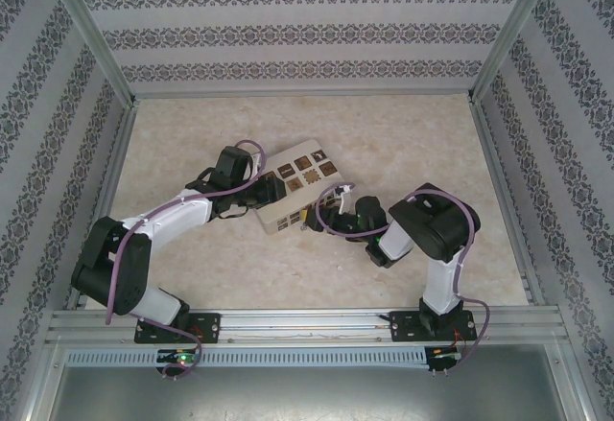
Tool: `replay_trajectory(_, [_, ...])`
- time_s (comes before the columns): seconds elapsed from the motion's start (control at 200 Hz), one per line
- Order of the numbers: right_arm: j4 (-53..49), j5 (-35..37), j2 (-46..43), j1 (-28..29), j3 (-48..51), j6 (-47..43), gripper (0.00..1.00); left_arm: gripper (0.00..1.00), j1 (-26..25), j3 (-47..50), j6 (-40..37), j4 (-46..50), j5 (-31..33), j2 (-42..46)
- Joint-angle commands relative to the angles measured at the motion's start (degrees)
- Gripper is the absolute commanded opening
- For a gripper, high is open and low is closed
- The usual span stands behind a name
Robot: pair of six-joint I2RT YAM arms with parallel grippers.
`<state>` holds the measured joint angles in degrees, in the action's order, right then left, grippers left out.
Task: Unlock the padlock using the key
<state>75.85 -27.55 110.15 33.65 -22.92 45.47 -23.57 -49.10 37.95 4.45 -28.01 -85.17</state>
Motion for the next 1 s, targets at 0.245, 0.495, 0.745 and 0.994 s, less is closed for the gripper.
replay_trajectory(0.245, [3.4, -5.2, 3.0, 0.7, -3.4, 0.0, 0.65, 0.41, -0.6, 2.2, 0.7, 0.2, 1.7, -0.1])
replay_trajectory(0.495, [3.4, -7.1, 2.7, 0.6, -4.1, -1.5, 0.63, 0.41, -0.7, 2.5, 0.7, 0.1, 1.9, -0.2])
replay_trajectory(0.745, [3.4, -7.3, 1.3, 0.2, -2.9, -3.3, 0.60, 0.41, -0.6, 2.7, 0.6, 0.0, 1.7, -0.2])
replay_trajectory(0.994, [3.4, -6.9, 0.7, -0.5, -1.8, -3.6, 0.54, 0.41, -0.6, 3.0, 0.7, 0.0, 1.8, -0.1])
